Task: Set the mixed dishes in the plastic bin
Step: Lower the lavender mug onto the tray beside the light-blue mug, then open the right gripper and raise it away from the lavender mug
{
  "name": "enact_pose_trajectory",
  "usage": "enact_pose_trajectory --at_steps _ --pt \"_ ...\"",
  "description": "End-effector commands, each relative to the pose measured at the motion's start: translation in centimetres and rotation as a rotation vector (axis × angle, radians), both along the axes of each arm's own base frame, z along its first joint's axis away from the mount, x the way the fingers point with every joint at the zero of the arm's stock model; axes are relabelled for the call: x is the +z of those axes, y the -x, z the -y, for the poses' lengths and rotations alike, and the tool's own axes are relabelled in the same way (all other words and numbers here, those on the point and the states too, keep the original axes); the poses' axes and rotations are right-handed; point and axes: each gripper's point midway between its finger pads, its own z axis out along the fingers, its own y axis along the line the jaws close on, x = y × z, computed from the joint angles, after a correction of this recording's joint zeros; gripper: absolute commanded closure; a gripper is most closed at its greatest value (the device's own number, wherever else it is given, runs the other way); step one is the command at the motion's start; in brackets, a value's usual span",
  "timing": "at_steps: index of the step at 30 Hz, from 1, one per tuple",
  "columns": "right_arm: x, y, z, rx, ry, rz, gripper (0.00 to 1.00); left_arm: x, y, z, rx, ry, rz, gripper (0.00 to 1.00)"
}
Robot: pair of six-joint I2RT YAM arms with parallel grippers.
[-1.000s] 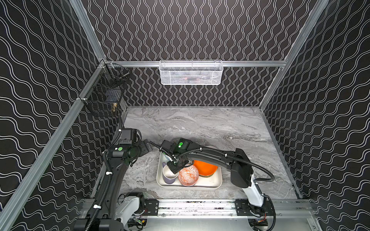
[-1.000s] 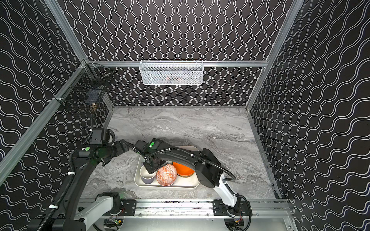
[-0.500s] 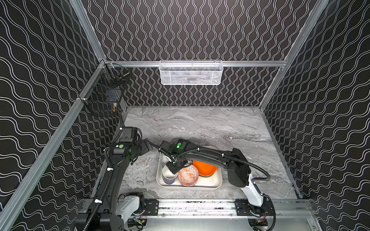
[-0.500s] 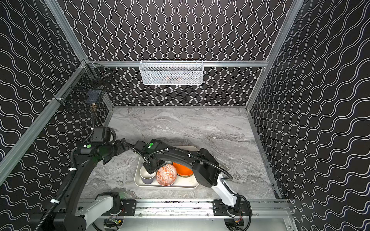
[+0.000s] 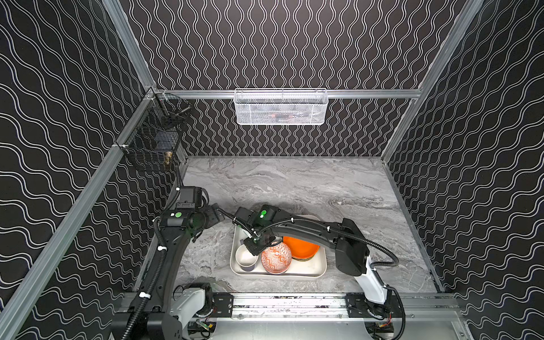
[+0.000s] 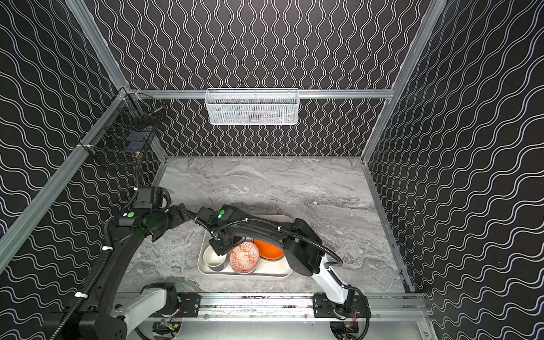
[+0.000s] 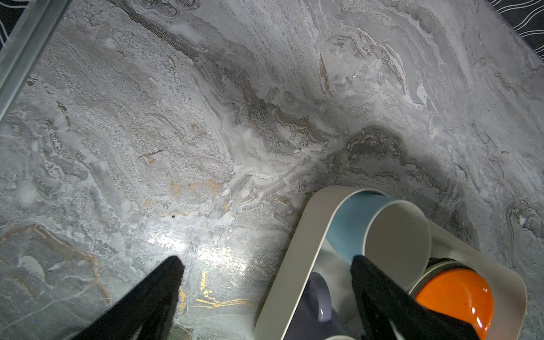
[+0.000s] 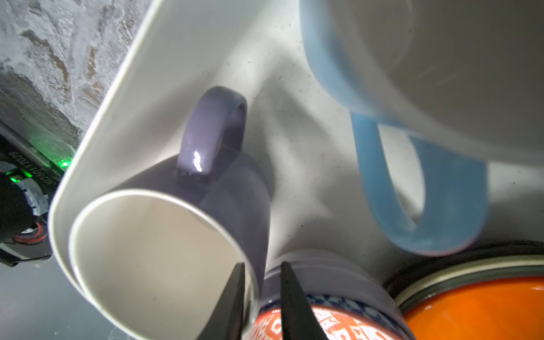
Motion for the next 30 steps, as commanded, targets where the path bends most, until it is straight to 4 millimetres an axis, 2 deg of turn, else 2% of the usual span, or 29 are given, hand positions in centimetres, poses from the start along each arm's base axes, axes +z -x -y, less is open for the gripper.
enact_pose_trajectory --at_steps 1,12,15,18,21,23,26,30 --pt "0.8 -0.1 -0.1 0.006 -0.011 0.018 0.75 0.3 -0.2 0.0 0.005 0.005 0.014 0.07" --pt "1.3 -0.5 0.1 -0.005 -0.007 0.041 0.75 0.4 -0.3 0.1 0.003 0.009 0.017 0.07" --pt "2.5 -1.1 0.6 -0.023 -0.005 0.074 0.75 0.6 -0.3 0.1 0.001 0.006 0.019 0.07" --pt "4.6 -1.6 1.6 -0.048 -0.020 0.110 0.75 0.8 -0.4 0.1 -0.003 0.008 0.021 0.07" --pt "6.5 -1.8 4.2 -0.104 -0.008 0.127 0.75 0.9 -0.6 0.3 -0.009 0.020 0.022 0.07" --pt "6.5 -1.8 6.9 -0.162 0.026 0.126 0.77 0.9 -0.8 0.6 -0.016 0.035 0.023 0.08" --pt "5.9 -1.4 10.9 -0.237 0.045 0.110 0.81 0.8 -1.0 1.0 -0.026 0.047 0.024 0.10" --pt "4.1 -0.5 14.2 -0.319 0.051 0.059 0.83 0.7 -1.0 1.3 -0.046 0.036 0.026 0.11"
